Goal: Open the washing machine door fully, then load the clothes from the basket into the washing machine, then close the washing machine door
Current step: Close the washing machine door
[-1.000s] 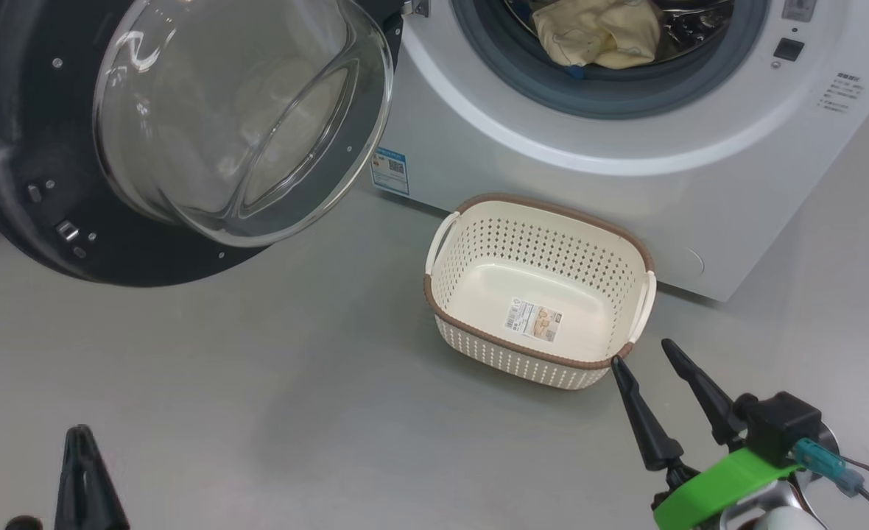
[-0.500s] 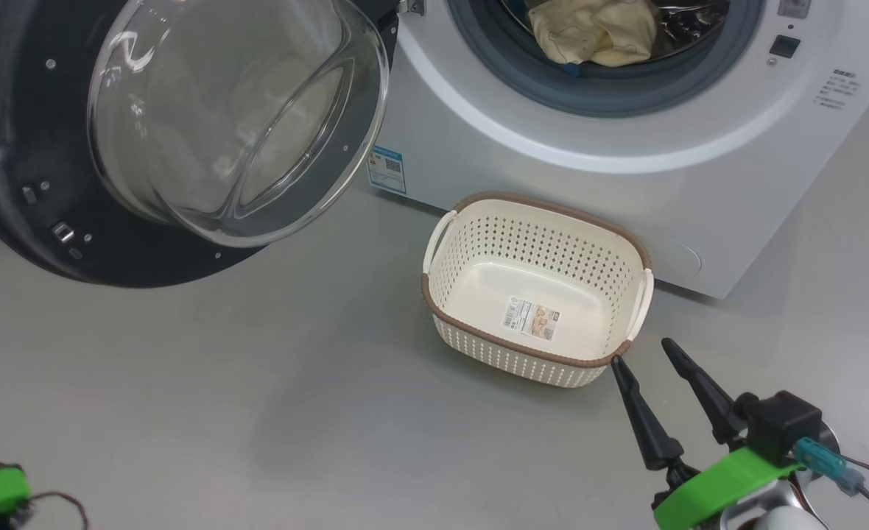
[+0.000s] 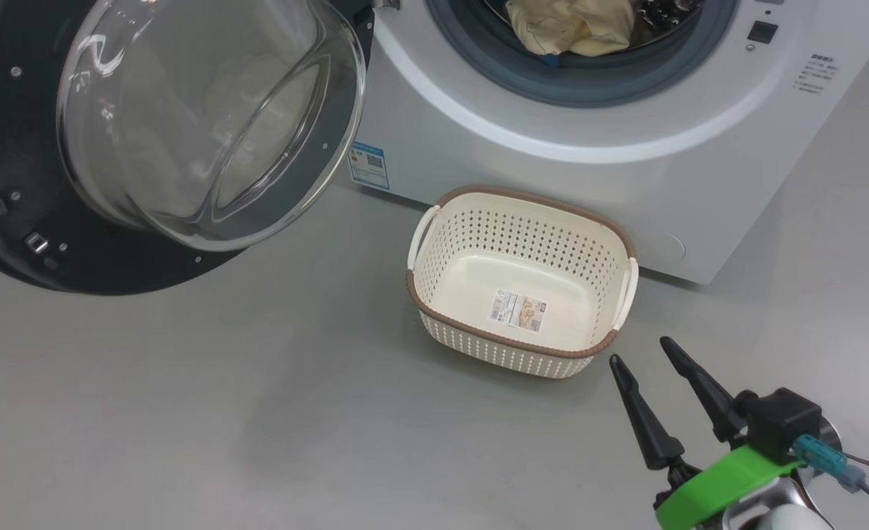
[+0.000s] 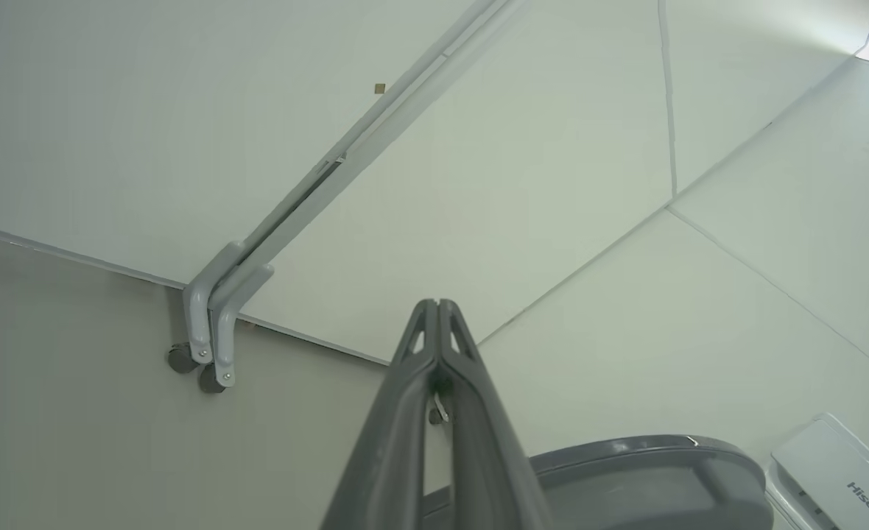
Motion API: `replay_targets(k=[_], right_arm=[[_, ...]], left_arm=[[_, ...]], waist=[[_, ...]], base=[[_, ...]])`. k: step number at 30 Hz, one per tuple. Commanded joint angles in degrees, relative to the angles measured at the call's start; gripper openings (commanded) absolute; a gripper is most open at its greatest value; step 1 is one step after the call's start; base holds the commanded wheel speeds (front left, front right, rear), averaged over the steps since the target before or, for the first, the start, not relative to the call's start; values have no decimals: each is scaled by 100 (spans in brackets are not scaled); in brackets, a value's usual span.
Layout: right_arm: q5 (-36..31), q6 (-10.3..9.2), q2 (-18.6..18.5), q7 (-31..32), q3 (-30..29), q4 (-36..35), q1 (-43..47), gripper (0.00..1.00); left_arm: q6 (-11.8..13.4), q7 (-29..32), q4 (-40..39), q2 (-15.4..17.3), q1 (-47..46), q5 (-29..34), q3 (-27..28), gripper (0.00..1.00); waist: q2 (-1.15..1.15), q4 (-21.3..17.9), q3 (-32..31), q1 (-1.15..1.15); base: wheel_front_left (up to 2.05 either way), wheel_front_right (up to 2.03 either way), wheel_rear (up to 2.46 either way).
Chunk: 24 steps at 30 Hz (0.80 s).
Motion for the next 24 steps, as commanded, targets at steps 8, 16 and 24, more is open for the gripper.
replay_targets(k=[8, 16, 24], right_arm=[[-29, 3, -208, 114, 55, -327, -259, 100], [-68, 3, -291, 254, 59, -468, -335, 100], [-69, 3, -426, 396, 93, -583, -415, 100]], left_arm=[[-73, 591, 807, 961, -1345, -608, 325, 0], [-90, 1240, 1565, 1242, -2253, -1305, 439, 0], [-271, 1658, 2101, 1446, -2584, -1689, 547, 0]], waist=[[0, -72, 151, 0], [0, -110, 340, 0], [0, -184, 562, 0]], base=[[0, 0, 0], [0, 0, 0], [0, 0, 0]])
